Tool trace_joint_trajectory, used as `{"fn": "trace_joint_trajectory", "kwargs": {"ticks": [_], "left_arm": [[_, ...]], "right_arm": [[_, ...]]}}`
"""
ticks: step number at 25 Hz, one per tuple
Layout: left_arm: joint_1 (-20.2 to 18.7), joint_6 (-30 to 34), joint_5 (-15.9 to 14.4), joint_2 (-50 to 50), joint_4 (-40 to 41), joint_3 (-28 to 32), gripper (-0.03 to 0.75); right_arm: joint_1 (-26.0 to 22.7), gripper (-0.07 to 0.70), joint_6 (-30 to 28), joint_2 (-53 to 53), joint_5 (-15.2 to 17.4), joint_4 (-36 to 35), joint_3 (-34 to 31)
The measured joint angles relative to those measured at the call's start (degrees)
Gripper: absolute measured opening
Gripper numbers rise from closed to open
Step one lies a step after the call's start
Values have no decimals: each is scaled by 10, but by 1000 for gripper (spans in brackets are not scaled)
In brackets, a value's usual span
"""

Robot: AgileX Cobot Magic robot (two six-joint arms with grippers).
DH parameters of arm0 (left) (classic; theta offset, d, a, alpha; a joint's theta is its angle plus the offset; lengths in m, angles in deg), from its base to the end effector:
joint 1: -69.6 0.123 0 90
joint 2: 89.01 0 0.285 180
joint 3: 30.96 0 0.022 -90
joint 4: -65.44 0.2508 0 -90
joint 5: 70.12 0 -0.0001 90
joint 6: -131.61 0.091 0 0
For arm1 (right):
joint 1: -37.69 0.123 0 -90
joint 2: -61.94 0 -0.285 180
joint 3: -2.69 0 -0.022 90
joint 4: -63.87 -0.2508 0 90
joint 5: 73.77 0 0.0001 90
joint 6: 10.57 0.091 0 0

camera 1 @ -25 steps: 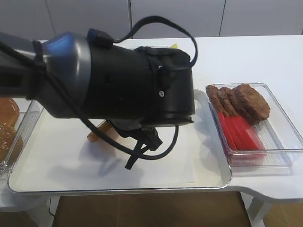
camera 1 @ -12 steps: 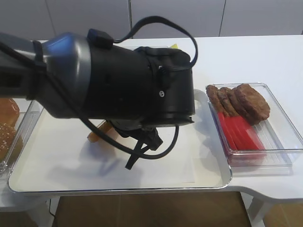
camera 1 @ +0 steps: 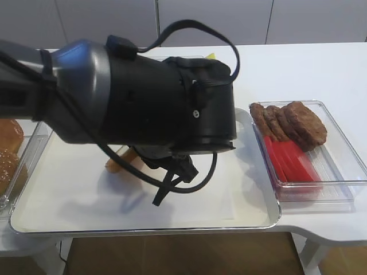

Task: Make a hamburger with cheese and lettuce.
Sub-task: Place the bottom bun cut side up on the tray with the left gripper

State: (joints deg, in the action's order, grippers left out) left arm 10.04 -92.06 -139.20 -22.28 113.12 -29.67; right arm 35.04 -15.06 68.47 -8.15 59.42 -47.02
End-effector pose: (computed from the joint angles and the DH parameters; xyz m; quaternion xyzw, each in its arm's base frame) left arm 0.2343 -0.2747 0.2350 0.2811 0.8838 0.2542 0.2742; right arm -0.0095 0.0069 0.2652 -0.0172 0.8732 0.0084 0.4870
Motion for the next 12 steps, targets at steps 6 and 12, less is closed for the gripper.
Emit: {"fn": "trace_joint_trajectory", "kwargs": {"ticks": [6, 12], "left_arm": [[0, -5, 2, 0, -4, 4, 205], [0, -7, 2, 0, -4, 4, 270]], "right_arm": [[0, 406, 0, 0, 0, 0, 0], [0, 406, 0, 0, 0, 0, 0]]}}
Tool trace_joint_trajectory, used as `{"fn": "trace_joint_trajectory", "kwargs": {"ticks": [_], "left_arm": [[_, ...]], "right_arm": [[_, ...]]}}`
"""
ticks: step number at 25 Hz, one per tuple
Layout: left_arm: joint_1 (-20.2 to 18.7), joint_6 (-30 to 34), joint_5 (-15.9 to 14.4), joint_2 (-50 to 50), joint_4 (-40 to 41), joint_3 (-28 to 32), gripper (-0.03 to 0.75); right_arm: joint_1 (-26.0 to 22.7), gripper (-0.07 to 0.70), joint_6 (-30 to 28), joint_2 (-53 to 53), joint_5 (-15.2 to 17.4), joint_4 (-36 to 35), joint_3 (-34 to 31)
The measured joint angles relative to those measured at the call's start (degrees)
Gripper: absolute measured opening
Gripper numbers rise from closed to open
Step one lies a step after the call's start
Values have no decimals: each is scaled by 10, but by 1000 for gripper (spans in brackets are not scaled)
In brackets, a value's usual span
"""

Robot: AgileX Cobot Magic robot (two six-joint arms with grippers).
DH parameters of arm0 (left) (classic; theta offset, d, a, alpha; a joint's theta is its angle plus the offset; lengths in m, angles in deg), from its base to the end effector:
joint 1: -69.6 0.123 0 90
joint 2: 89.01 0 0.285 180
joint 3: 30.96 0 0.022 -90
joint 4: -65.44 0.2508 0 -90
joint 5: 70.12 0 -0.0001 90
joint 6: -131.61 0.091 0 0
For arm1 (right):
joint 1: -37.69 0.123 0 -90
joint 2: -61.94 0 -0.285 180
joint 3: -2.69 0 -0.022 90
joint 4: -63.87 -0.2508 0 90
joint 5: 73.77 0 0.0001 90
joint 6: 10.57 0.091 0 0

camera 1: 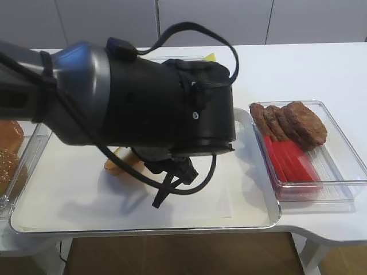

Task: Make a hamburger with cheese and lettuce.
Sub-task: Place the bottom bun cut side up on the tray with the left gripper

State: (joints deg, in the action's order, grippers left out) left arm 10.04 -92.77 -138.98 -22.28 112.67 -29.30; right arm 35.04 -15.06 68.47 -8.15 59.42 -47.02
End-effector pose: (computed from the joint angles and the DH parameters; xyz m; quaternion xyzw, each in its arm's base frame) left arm 0.2334 -0.2742 0.2330 0.2763 0.8870 0.2510 0.2717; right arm -0.0095 0.0069 0.2652 -0.0172 0.8732 0.0084 0.4870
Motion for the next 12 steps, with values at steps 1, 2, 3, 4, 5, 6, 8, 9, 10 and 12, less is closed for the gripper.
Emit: {"fn": "trace_joint_trajectory", "kwargs": {"ticks": [1, 2, 3, 4, 5, 6, 8, 9, 10, 12], "left_arm": [[0, -2, 0, 0, 0, 0, 279], [0, -4, 0, 0, 0, 0, 293], [0, -6, 0, 0, 0, 0, 304], [0, -8, 0, 0, 0, 0, 311], [0, -9, 0, 0, 0, 0, 317], [0, -11, 0, 0, 0, 0, 322], [0, -13, 0, 0, -2, 0, 325], [0, -16, 0, 0, -4, 0, 326], [0, -17, 0, 0, -6, 0, 326], [0, -17, 0, 0, -8, 0, 326]], "right_arm": [[0, 406, 0, 0, 0, 0, 0], [0, 406, 0, 0, 0, 0, 0], [0, 406, 0, 0, 0, 0, 0], [0, 406, 0, 0, 0, 0, 0], [0, 406, 0, 0, 0, 0, 0], [0, 406, 0, 0, 0, 0, 0], [0, 406, 0, 0, 0, 0, 0], [0, 406, 0, 0, 0, 0, 0], [0, 406, 0, 0, 0, 0, 0], [0, 406, 0, 0, 0, 0, 0]]}}
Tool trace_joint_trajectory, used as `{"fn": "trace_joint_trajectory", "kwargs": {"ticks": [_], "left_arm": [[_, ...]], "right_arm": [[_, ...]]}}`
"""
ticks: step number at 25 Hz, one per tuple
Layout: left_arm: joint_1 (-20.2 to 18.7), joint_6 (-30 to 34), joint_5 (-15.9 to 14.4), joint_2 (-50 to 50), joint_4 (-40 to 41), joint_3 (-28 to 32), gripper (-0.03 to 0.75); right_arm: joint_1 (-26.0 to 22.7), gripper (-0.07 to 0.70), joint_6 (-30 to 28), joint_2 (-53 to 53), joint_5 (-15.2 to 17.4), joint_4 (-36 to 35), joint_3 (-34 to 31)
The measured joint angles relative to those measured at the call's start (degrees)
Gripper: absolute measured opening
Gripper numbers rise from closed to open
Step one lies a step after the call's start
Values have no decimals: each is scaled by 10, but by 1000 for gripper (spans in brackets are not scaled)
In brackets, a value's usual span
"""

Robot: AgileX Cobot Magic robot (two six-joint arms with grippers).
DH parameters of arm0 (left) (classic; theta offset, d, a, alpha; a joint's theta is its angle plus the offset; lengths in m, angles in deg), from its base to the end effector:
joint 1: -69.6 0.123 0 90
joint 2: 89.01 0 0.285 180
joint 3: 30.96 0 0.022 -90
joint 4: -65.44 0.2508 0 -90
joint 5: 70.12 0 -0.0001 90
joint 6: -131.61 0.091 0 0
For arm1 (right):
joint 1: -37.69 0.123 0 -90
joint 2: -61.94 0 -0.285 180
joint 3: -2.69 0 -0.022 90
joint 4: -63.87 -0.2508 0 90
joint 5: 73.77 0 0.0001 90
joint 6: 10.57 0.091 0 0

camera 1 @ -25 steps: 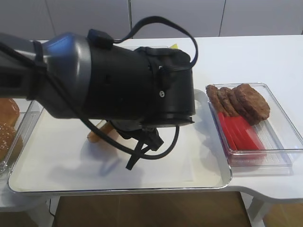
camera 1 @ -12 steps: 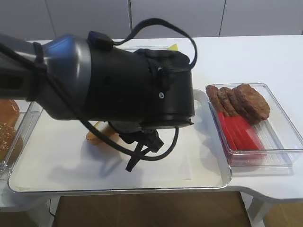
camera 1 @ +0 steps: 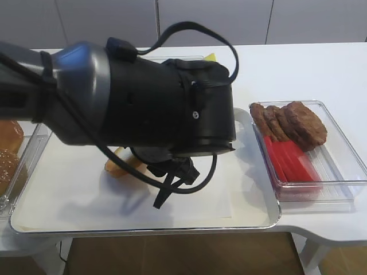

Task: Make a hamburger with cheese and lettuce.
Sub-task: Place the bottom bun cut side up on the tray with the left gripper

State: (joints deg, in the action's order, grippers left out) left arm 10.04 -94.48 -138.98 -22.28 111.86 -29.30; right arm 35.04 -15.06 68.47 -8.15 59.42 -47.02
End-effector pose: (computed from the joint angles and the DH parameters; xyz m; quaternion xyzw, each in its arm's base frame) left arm 0.2325 -0.2743 0.2322 0.2609 0.8941 0.2434 0.2706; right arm -0.0095 0.0069 0.2652 -0.0172 0.8732 0.0084 0.4870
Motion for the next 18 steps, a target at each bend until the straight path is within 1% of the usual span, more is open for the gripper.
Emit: {"fn": "trace_joint_trajectory", "kwargs": {"ticks": [2, 6, 18], "left_arm": [[0, -2, 1, 0, 0, 0, 326], [0, -13, 20, 0, -4, 0, 326], [0, -43, 55, 0, -5, 0, 328]], "right_arm": [[0, 406, 0, 0, 0, 0, 0], [0, 406, 0, 0, 0, 0, 0], [0, 406, 0, 0, 0, 0, 0]]}}
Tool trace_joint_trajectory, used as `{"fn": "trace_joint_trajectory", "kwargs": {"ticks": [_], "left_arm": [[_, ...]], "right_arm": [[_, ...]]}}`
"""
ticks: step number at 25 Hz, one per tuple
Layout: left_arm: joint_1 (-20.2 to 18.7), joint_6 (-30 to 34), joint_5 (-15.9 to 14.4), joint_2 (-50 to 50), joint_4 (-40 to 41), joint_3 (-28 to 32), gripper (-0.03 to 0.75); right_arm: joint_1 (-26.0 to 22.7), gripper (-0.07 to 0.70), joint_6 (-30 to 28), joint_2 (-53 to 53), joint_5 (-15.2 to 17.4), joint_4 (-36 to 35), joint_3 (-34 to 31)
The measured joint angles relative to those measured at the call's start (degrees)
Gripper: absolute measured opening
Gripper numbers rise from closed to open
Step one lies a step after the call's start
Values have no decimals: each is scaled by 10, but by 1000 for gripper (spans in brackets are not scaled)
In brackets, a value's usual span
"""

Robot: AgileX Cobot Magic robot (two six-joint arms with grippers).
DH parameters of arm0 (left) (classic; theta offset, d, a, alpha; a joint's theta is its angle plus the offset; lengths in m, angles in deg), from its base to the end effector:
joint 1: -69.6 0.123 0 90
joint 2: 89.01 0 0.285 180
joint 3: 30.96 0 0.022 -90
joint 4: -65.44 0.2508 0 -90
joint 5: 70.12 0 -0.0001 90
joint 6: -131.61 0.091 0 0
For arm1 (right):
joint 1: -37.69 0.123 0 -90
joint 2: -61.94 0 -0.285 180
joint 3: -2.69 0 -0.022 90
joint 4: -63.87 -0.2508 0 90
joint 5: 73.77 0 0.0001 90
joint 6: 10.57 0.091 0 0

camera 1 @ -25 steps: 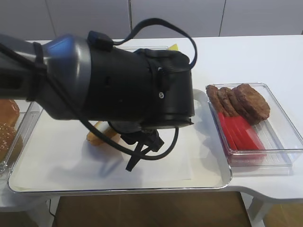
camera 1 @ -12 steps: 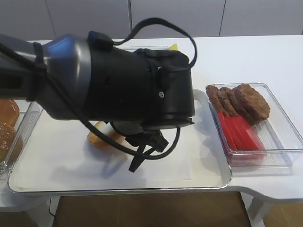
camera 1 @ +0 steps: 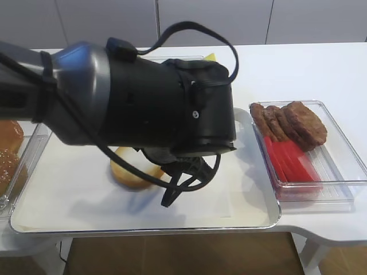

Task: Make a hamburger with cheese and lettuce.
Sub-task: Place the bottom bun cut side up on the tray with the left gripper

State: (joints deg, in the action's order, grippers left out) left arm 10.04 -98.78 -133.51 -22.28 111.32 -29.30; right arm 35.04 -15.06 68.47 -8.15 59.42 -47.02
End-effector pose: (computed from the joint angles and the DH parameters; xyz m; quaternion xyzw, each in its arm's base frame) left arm 0.2339 -0.2827 0.2305 0.2425 0.9043 0.1904 0.2952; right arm -0.0095 0.0069 0.2652 -0.0172 0.8732 0.0084 0.4870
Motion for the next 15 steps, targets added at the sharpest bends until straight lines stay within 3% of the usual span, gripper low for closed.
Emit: {"fn": "trace_joint_trajectory", "kwargs": {"ticks": [11, 15], "left_arm": [[0, -16, 10, 0, -2, 0, 352], [0, 7, 4, 0, -13, -31, 361]], "right_arm": [[0, 406, 0, 0, 0, 0, 0], [0, 406, 0, 0, 0, 0, 0]]}}
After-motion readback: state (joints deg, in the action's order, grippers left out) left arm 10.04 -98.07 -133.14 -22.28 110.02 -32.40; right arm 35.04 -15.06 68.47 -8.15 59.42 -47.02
